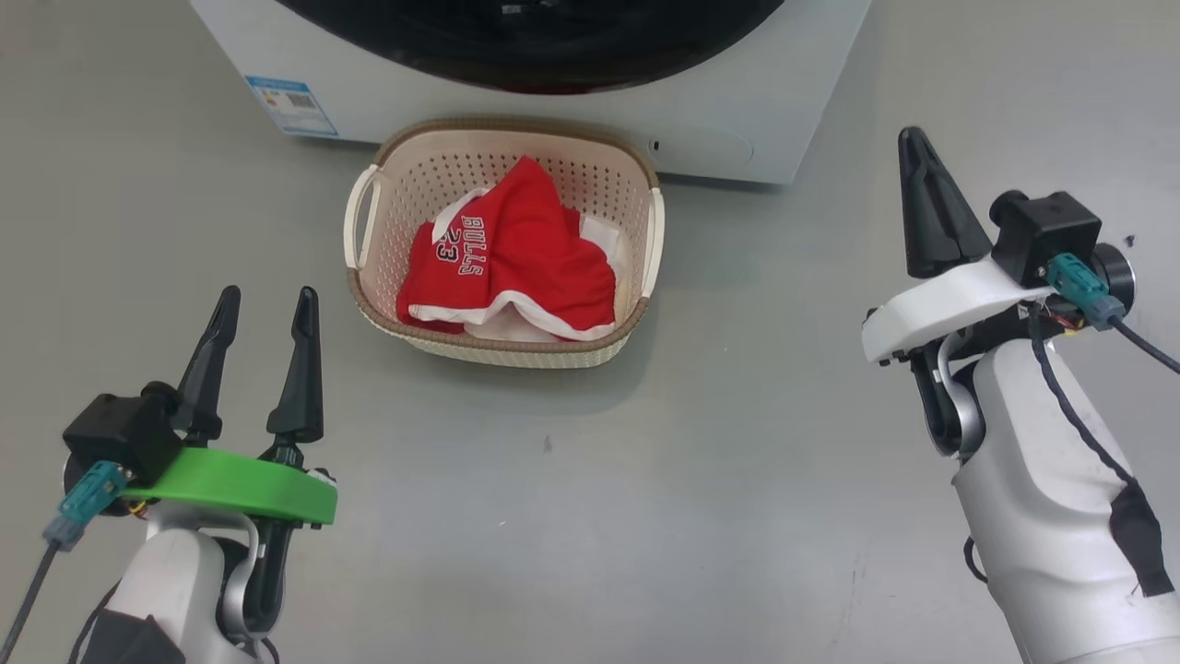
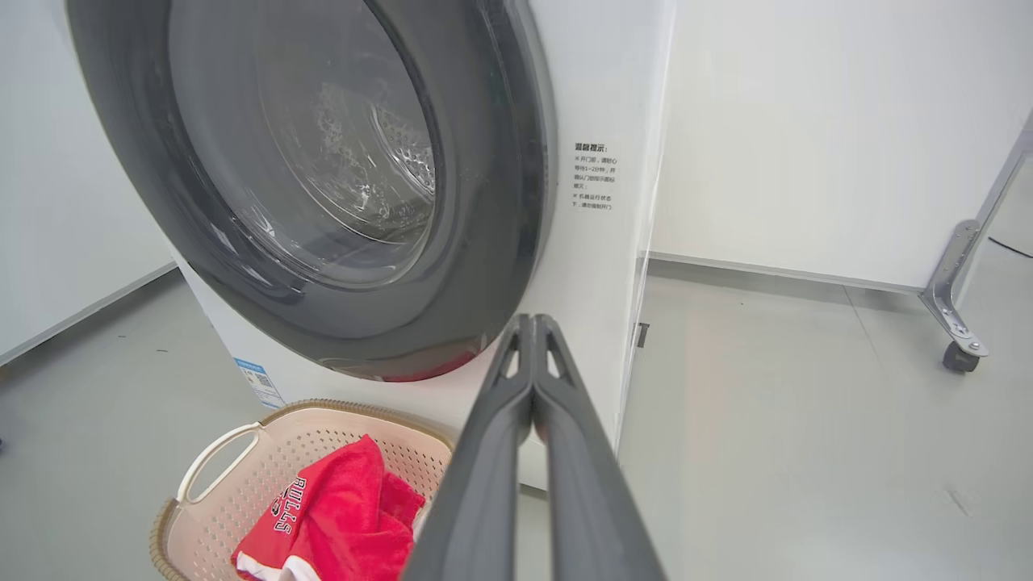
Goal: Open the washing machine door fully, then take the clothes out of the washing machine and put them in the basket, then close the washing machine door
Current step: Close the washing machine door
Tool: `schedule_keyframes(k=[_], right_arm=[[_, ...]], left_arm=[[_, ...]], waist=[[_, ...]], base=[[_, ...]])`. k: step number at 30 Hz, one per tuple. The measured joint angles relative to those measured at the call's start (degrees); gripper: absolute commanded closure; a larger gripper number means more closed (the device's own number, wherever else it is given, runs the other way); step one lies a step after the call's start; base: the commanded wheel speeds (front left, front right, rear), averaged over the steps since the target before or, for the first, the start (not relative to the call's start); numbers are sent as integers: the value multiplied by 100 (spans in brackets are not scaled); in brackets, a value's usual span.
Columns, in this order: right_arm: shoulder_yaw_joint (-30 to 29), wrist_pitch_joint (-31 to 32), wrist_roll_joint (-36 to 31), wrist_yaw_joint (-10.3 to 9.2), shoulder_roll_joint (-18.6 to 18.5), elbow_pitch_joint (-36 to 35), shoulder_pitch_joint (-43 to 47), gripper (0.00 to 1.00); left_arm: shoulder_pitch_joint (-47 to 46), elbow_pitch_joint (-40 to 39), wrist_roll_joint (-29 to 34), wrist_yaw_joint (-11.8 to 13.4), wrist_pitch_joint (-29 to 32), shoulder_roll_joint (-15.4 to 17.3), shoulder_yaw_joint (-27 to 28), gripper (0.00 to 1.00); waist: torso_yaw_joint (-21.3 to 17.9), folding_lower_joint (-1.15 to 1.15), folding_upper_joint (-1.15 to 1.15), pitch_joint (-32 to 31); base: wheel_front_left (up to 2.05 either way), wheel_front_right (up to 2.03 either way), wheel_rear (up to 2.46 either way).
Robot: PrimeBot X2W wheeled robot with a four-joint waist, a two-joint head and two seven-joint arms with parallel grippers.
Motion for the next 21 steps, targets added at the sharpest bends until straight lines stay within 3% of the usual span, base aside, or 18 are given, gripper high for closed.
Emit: schedule_keyframes(k=[10, 21], right_arm=[[-300, 0, 364, -45, 115, -421, 840, 100], [-379, 0, 393, -51, 141, -875, 1436, 100]], left_arm=[[442, -16, 68, 0, 0, 0, 158, 0], [616, -112, 120, 0, 0, -42, 147, 0]], waist=[[-404, 0, 0, -634], [-659, 0, 0, -904]], base=[[0, 0, 0], [0, 0, 0]])
